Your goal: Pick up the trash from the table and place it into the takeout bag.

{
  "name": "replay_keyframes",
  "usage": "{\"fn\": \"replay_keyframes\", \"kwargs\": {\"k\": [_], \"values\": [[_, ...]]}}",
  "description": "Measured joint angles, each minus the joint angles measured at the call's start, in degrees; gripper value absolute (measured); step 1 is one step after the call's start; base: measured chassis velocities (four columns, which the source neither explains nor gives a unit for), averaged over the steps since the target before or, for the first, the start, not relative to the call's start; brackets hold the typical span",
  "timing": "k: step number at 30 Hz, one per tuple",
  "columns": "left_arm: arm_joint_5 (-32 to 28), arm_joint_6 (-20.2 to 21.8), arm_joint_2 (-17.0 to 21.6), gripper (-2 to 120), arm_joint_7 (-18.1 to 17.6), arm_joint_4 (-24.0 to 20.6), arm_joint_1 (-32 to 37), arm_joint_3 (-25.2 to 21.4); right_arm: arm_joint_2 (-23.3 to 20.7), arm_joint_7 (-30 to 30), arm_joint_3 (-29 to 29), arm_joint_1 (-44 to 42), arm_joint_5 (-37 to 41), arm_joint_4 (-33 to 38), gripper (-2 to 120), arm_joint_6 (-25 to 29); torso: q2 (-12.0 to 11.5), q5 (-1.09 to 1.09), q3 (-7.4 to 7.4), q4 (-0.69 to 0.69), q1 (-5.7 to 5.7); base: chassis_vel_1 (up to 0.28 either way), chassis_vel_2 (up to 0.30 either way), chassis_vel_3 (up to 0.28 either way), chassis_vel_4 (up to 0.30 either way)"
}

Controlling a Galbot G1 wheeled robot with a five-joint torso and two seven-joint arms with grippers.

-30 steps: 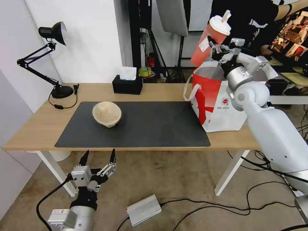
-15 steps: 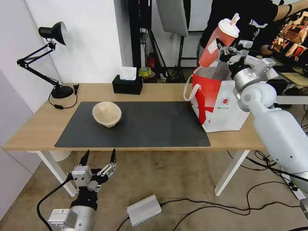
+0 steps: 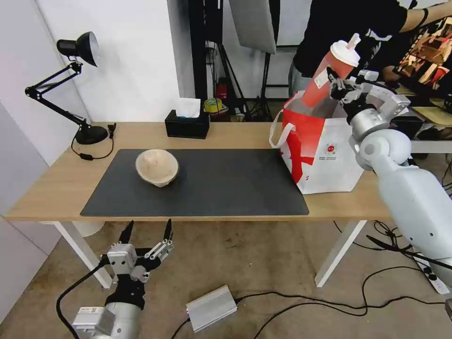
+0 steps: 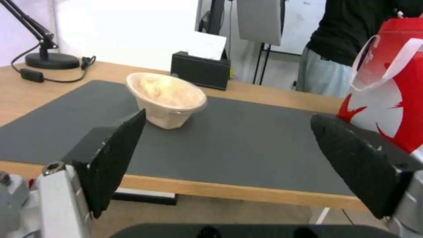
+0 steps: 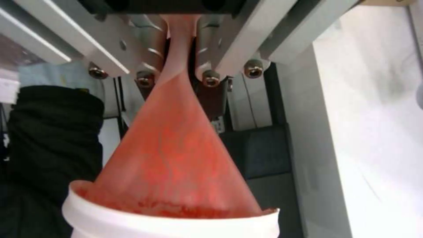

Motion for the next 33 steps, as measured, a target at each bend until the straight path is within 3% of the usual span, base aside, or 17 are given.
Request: {"fn": "replay_keyframes", "kwargs": {"k": [33], "values": [[-0.13, 0.19, 1.06, 100, -0.11, 0.34, -0.36, -0.46, 4.66, -1.11, -0.36, 0.01, -3.12, -9.66, 4, 0.61, 0.0, 0.0, 0.0, 0.01, 0.0, 0.0, 0.0, 0.0, 0.0]]}}
